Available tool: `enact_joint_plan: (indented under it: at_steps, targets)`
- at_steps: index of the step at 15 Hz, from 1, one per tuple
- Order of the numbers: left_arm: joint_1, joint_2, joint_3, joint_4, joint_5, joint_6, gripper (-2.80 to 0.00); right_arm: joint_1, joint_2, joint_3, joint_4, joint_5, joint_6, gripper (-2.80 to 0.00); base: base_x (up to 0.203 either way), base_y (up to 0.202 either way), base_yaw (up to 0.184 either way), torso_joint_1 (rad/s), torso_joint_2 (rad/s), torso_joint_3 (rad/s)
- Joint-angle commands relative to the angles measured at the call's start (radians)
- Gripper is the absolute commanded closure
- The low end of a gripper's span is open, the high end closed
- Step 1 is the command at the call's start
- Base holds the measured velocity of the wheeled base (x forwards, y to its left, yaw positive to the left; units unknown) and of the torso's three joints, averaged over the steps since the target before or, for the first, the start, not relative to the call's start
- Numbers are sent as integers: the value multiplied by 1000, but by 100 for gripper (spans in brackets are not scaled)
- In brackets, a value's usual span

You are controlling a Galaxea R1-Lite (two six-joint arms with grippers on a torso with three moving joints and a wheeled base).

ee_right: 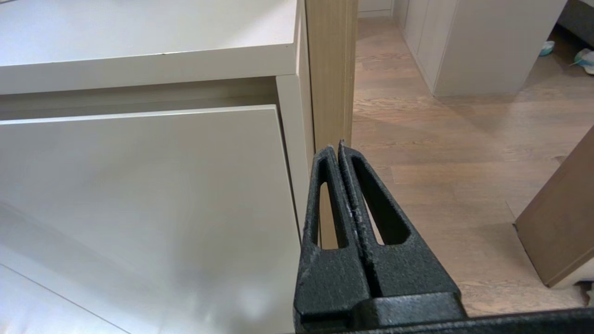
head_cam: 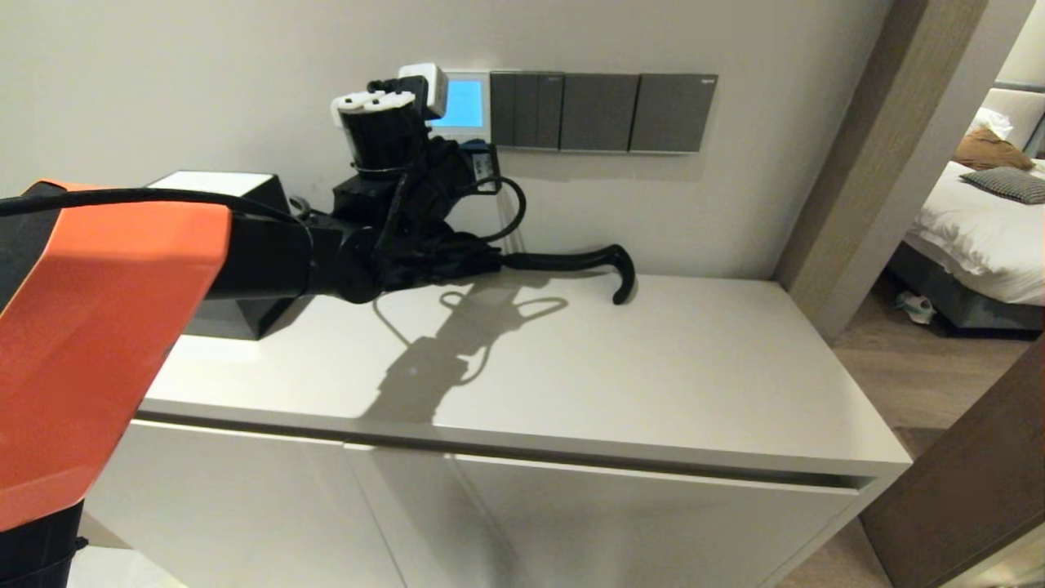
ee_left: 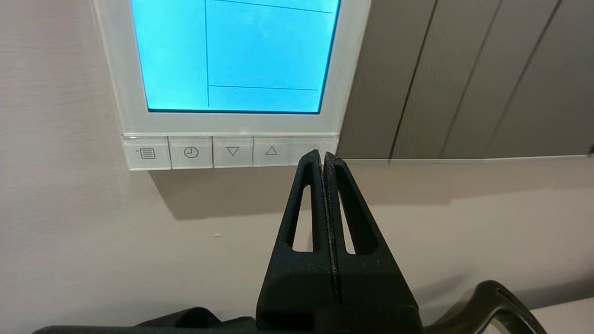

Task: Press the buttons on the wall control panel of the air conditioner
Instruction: Turn on the central air conditioner

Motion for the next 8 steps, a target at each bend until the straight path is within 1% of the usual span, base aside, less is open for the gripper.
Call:
enact_joint_plan:
  at_steps: [1, 8]
  targets:
    - [0, 7, -2, -4, 1, -1, 0, 0, 1, 3, 0, 1, 0, 0, 0, 0, 0, 0, 0, 0]
    - [0, 25, -22, -2, 1, -2, 0, 0, 0, 3, 0, -1, 0, 0, 0, 0, 0, 0, 0, 0]
